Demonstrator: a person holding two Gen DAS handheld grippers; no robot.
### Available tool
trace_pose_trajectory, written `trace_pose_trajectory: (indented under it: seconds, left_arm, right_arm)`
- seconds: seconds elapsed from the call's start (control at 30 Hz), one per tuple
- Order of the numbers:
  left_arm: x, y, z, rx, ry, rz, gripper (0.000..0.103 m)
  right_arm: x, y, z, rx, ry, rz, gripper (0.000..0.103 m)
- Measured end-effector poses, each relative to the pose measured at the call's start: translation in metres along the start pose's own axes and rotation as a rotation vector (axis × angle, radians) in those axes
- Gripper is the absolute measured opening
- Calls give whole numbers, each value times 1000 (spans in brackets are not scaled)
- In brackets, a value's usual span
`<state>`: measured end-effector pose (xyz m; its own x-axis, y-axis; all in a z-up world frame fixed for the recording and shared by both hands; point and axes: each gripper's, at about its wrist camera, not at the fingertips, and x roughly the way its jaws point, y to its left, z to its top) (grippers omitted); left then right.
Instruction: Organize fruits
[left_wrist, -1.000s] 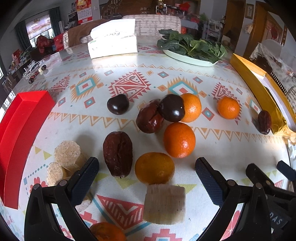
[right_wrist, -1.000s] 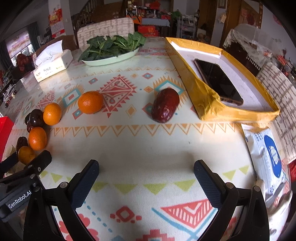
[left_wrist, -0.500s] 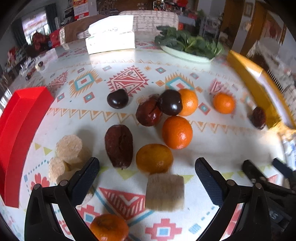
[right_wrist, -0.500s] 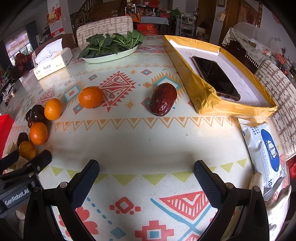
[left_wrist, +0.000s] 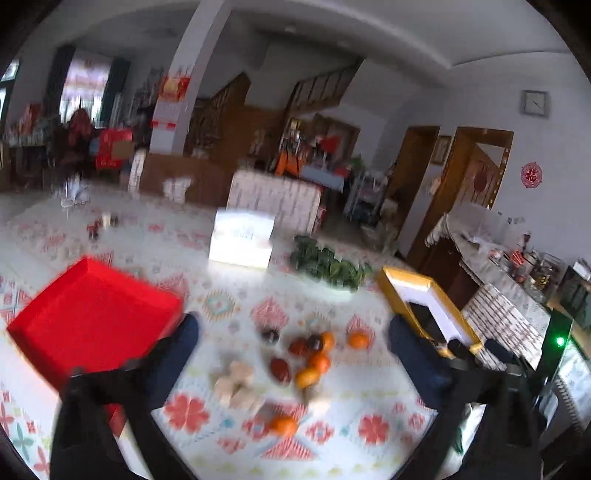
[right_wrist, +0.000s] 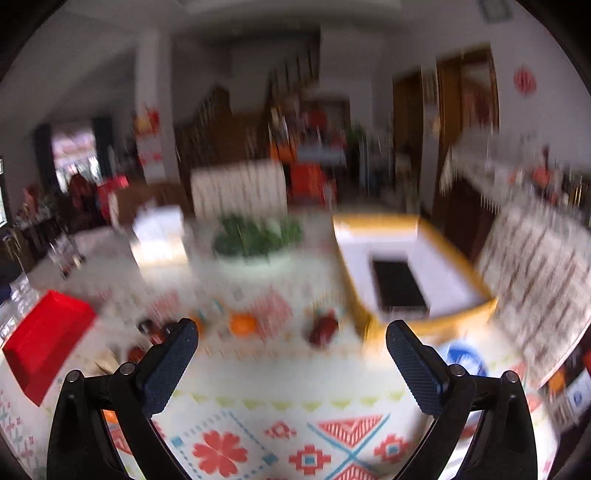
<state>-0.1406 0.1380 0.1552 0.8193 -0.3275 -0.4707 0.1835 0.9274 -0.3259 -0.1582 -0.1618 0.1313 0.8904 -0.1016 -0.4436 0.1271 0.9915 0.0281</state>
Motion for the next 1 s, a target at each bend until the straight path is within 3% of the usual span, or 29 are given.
trace_pose_trajectory:
  seconds: [0.07,0.17,0.3,0.4,0.47,0.6,0.77,0.93,1.0]
  left_arm:
    - [8,19,-9,-39,78,0,101]
    - [15,46,-29,-60,117,86,77]
    - [15,65,-47,-77,143,69,46]
    - [19,68,-56,-71,155,50,46]
    - [25,67,-62,-56,174,48,46]
    - [35,60,-72,-28,209,40,46]
    - [44,47,-82,46,247,47,51]
    - [55,27,-88,117,282,13,55]
    - [59,19,-90,135,295,-8,55]
  right_arm:
    - [-1,6,1,-7,5,52,103]
    - [23,21,-9,-18,154,139,103]
    - [44,48,-34,-58,277,265,94]
    - [53,68,-46,-90,327,333,81]
    - [63,81,-50,-102,360,377,65]
    - [93,100,-59,-107,427,382,58]
    - [118,107,-65,-50,498,412,58]
    - [128,113,-69,-20,533,448,44]
    - [126,115,-70,-29,530,448,44]
